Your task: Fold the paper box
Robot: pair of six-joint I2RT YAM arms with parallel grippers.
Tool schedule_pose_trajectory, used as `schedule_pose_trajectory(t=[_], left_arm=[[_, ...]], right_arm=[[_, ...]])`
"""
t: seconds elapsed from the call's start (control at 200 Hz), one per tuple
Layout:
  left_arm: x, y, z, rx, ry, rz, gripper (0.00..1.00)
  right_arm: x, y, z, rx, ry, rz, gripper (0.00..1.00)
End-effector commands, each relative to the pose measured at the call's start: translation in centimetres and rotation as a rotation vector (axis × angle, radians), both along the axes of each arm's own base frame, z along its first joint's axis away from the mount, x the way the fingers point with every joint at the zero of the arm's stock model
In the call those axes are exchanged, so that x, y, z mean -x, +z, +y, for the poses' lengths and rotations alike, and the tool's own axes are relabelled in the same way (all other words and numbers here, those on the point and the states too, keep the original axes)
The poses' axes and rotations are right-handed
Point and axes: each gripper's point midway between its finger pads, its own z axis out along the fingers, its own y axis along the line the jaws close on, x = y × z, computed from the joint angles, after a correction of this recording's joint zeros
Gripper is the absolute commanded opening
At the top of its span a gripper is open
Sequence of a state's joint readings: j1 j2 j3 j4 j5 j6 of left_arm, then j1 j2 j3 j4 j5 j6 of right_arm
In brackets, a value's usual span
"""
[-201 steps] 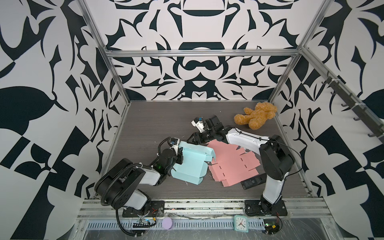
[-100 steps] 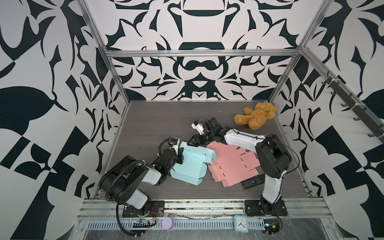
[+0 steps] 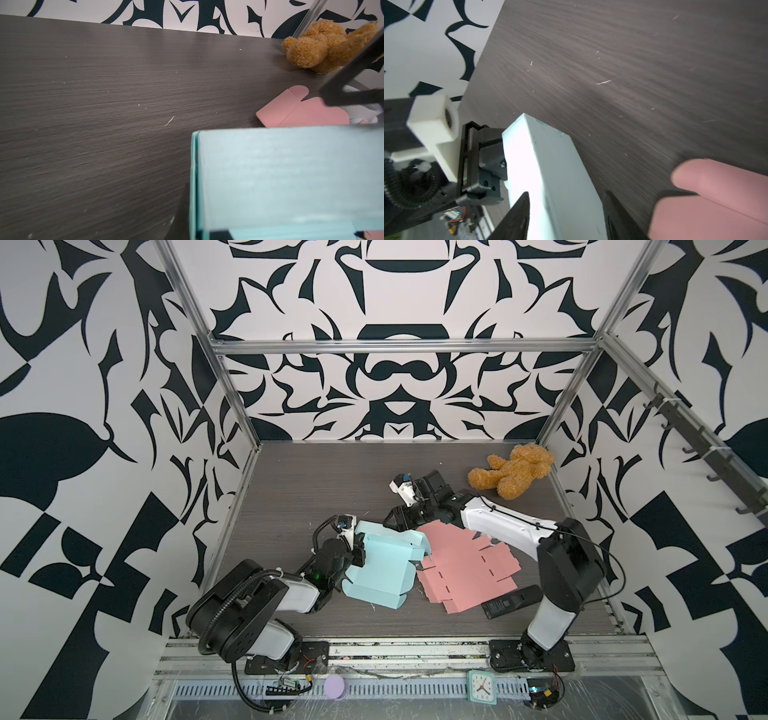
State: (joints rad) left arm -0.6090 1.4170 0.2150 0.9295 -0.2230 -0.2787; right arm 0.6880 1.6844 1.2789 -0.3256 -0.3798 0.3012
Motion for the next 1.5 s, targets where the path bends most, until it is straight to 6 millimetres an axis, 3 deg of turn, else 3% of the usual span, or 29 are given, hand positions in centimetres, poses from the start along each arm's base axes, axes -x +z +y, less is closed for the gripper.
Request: schedule_pose_trajectory(t=[0.0, 0.06, 0.12, 0.195, 0.255, 0.375, 0.59, 0.915, 1.165, 1.325, 1.495], left_arm=[[-0.4, 0.0, 1.2, -0.003, 0.088, 0.050, 0.10], [-0.6, -0.2, 2.0, -0.011, 0.143, 0.093, 0.10], [-0.6, -0.3, 2.6, -0.015, 0.191, 0.140, 0.10], [-0.4, -0.6, 3.1, -0.026, 0.231, 0.194, 0.10], [-0.4, 0.4, 3.4, -0.006, 0.255, 0.204, 0.10], [0.0, 0.8, 3.3, 0.002, 0.257, 0.238, 0.09], [0.7, 1.4, 3.6, 0.021, 0.256, 0.234, 0.09], [1.0, 2.1, 3.6, 0.024, 0.246, 0.224, 0.09], [1.0, 2.5, 3.2, 0.034, 0.226, 0.218, 0.09], [1.2, 2.7, 2.9, 0.040, 0.209, 0.216, 0.09], [1.5, 2.8, 3.3, 0.034, 0.219, 0.217, 0.09]], right_arm=[[1.3, 6.1, -2.6, 0.135, -0.026, -0.240, 0.57], [2.7, 7.3, -3.6, 0.185, -0.042, -0.296, 0.51], [4.0, 8.0, -4.3, 0.211, -0.051, -0.325, 0.38], [5.1, 7.6, -5.0, 0.249, -0.052, -0.329, 0.25], [5.8, 6.9, -5.2, 0.266, -0.049, -0.319, 0.18], [5.5, 6.0, -5.2, 0.291, -0.062, -0.328, 0.12], [3.4, 6.2, -3.7, 0.313, -0.064, -0.389, 0.09], [1.5, 4.7, -1.8, 0.334, -0.051, -0.418, 0.10], [1.2, 4.0, -1.5, 0.340, -0.051, -0.413, 0.11], [1.1, 3.4, -0.3, 0.323, -0.022, -0.388, 0.11], [1.5, 4.0, 0.2, 0.307, 0.002, -0.367, 0.11]])
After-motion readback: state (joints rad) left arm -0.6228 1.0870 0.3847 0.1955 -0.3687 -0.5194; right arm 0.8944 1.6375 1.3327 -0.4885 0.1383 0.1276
